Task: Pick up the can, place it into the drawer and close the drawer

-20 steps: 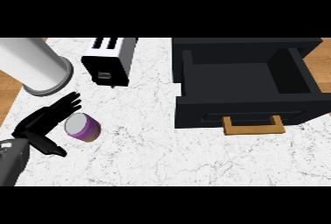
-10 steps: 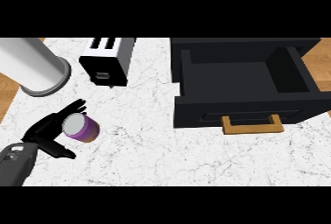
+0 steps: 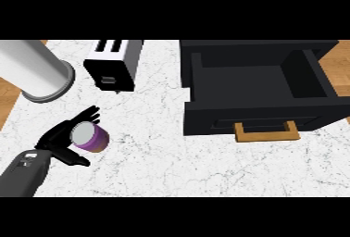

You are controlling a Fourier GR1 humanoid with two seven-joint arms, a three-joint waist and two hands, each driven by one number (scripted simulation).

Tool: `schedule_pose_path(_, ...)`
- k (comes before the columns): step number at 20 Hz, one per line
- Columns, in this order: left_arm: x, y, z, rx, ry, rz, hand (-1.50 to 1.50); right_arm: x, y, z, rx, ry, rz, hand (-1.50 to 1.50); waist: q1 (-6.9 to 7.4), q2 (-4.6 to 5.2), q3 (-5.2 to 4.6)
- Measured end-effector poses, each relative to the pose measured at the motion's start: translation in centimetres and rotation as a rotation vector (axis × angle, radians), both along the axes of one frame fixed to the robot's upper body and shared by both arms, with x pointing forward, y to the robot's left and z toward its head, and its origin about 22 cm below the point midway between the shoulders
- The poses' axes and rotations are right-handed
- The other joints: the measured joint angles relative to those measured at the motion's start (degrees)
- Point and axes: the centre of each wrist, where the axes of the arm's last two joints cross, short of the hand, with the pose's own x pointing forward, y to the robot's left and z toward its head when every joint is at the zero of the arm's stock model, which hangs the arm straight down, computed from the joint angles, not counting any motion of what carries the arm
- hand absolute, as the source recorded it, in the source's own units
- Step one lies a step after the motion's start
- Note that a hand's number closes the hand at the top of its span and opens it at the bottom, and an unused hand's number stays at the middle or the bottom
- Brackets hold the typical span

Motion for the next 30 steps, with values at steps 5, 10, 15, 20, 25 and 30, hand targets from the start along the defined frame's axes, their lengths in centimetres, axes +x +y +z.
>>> schedule_pose_path(5, 1.1, -1.3, 0.1, -0.054, 0.029, -0.02, 1.5, 0.3, -0.1, 0.2, 0.007, 0.004, 0.003, -1.5, 0.12, 0.01, 0.02)
schedule_pose_path(10, 1.5, -2.6, 0.0, -0.091, 0.063, -0.087, 1.5, -0.2, -0.2, 0.3, 0.016, 0.008, 0.005, -1.5, 0.26, -0.13, 0.02)
schedule_pose_path(15, 2.2, -4.1, 0.0, -0.149, 0.03, -0.067, 1.5, -0.6, -0.1, 0.0, 0.019, 0.008, -0.005, -1.5, 0.75, -0.33, 0.09)
schedule_pose_path(20, 1.1, -6.5, -2.0, -0.256, -0.07, 0.305, 1.5, -1.4, -0.1, 0.0, 0.023, 0.016, -0.032, -1.5, 2.15, -0.89, 0.21)
schedule_pose_path(25, 2.1, -10.7, -2.0, -0.311, -0.169, 0.504, 1.5, -1.8, 0.1, -0.1, 0.027, 0.013, -0.049, -1.5, 2.66, -1.12, 0.3)
schedule_pose_path(30, 3.8, -14.2, 0.6, -0.318, -0.245, 0.534, 1.5, -2.5, 0.8, 0.6, 0.026, 0.01, -0.056, -1.5, 2.95, -1.3, 0.33)
